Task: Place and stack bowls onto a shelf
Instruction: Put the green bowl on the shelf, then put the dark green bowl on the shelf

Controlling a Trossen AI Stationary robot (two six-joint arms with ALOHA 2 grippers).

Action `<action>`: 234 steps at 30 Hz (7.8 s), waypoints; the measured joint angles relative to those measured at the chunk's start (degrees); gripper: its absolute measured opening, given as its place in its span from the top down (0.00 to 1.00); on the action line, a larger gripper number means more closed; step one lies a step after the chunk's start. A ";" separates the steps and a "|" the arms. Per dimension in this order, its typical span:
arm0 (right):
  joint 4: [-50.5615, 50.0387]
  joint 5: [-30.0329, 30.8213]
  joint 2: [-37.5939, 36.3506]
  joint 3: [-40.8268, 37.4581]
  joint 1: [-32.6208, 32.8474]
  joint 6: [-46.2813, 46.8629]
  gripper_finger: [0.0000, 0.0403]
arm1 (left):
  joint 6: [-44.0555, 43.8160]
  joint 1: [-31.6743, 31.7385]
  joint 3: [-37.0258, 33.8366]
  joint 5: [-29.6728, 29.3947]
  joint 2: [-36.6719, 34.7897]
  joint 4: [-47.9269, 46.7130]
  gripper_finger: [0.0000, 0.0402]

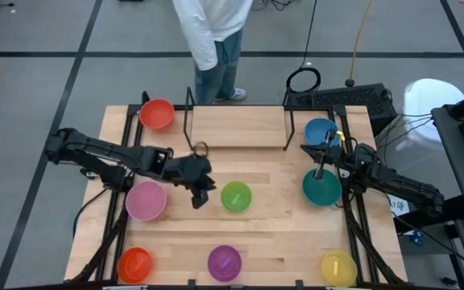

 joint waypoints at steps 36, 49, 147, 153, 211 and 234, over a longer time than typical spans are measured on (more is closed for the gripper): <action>2.86 0.00 0.00 0.00 0.02 -0.55 1.00 | 44.95 -4.40 0.00 -2.44 19.90 5.95 0.75; 2.28 0.02 0.00 0.00 0.02 -0.53 1.00 | 48.96 -4.25 -0.04 -1.71 25.01 9.31 0.75; 1.58 -1.25 0.50 0.01 0.01 0.61 1.00 | 44.35 30.75 31.26 7.57 45.35 15.47 0.91; 1.56 -1.25 0.50 0.01 0.02 0.99 1.00 | 42.68 30.35 31.19 7.27 46.19 17.13 0.90; -53.34 12.69 24.89 49.38 0.02 4.03 0.81 | 25.58 14.68 31.23 -9.18 3.13 -44.40 0.90; -84.44 12.09 50.09 54.71 0.02 6.71 0.80 | 16.70 13.99 31.21 -15.14 -4.26 -49.84 0.90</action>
